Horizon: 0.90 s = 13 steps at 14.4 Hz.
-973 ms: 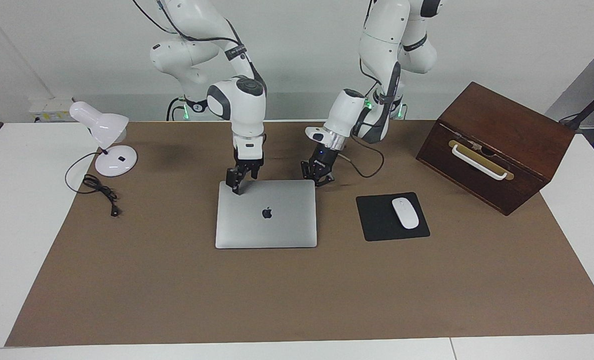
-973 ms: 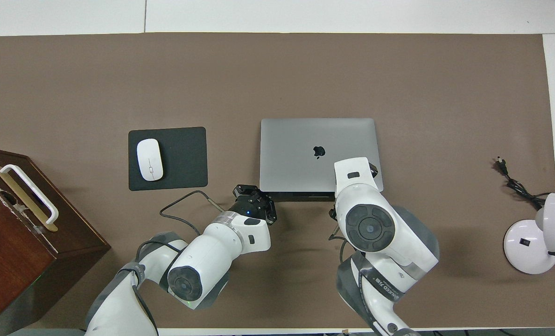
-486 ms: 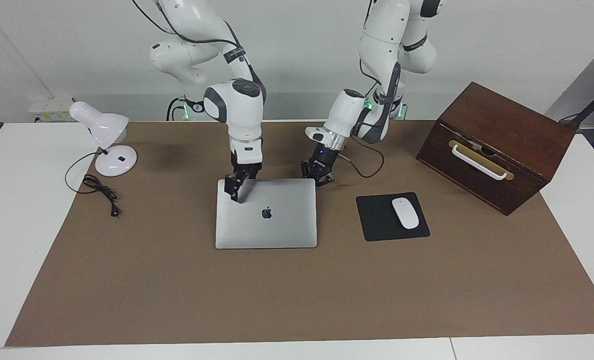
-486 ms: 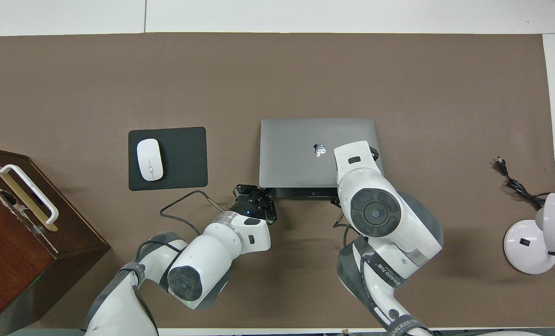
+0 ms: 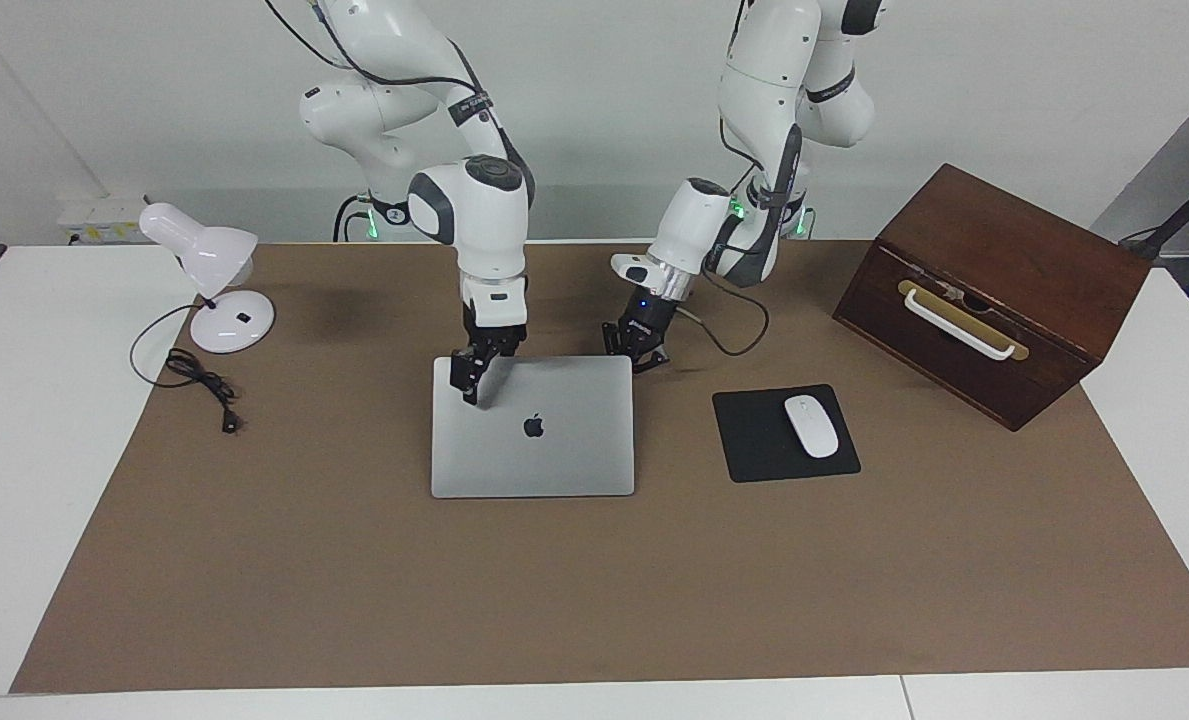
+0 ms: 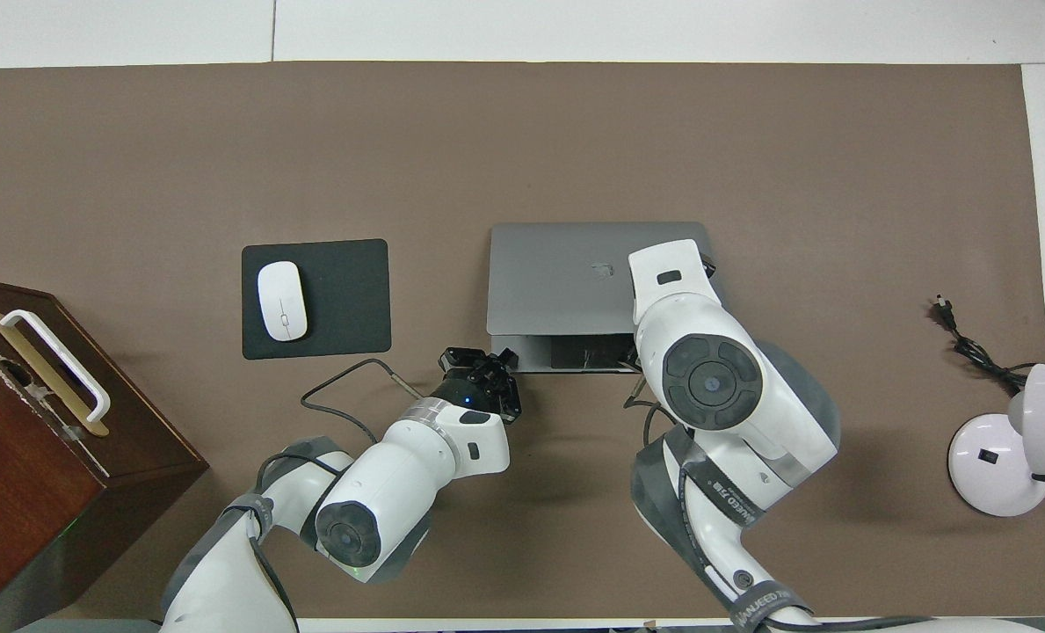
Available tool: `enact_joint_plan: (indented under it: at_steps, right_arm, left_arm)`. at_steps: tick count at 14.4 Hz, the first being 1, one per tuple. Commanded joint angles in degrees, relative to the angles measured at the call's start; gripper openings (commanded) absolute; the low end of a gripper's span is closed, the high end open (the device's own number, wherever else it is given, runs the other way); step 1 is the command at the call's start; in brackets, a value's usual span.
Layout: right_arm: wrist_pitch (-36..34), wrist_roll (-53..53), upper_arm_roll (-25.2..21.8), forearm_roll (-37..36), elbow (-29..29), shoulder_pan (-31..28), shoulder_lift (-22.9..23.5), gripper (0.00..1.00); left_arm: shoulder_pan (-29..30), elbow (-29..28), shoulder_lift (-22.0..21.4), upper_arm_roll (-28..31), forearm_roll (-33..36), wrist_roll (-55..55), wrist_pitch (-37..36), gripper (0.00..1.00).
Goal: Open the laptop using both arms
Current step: 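Lift the laptop lid upward with the right gripper, left gripper holding base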
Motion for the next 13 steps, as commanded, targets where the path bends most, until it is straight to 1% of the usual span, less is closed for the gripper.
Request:
enact_joint_plan:
  at_steps: [1, 4, 9, 11, 13]
  right_arm:
    - [-1.1, -2.2, 0.3, -1.0, 4.5, -2.3, 2.2, 1.00]
    - [-3.3, -4.2, 0.4, -0.5, 8.8, -3.6, 3.5, 1.00]
    - [-6.8, -4.3, 0.4, -0.2, 15.3, -4.3, 5.9, 1.00]
    - [-8.3, -5.1, 0.4, 2.6, 18.2, -5.0, 7.1, 1.00]
    - [-10.5, -9.5, 0.4, 6.1, 22.6, -6.5, 9.0, 1.00]
  left_arm:
    - [0.3, 1.7, 2.9, 0.5, 1.2, 0.6, 1.1, 0.00]
    - [0.5, 1.7, 2.9, 0.5, 1.2, 0.6, 1.1, 0.00]
    - [0.5, 1.7, 2.9, 0.5, 1.2, 0.6, 1.1, 0.00]
    - [0.5, 1.7, 2.9, 0.5, 1.2, 0.6, 1.2, 0.00]
    - [0.5, 1.7, 2.9, 0.5, 1.2, 0.6, 1.1, 0.00]
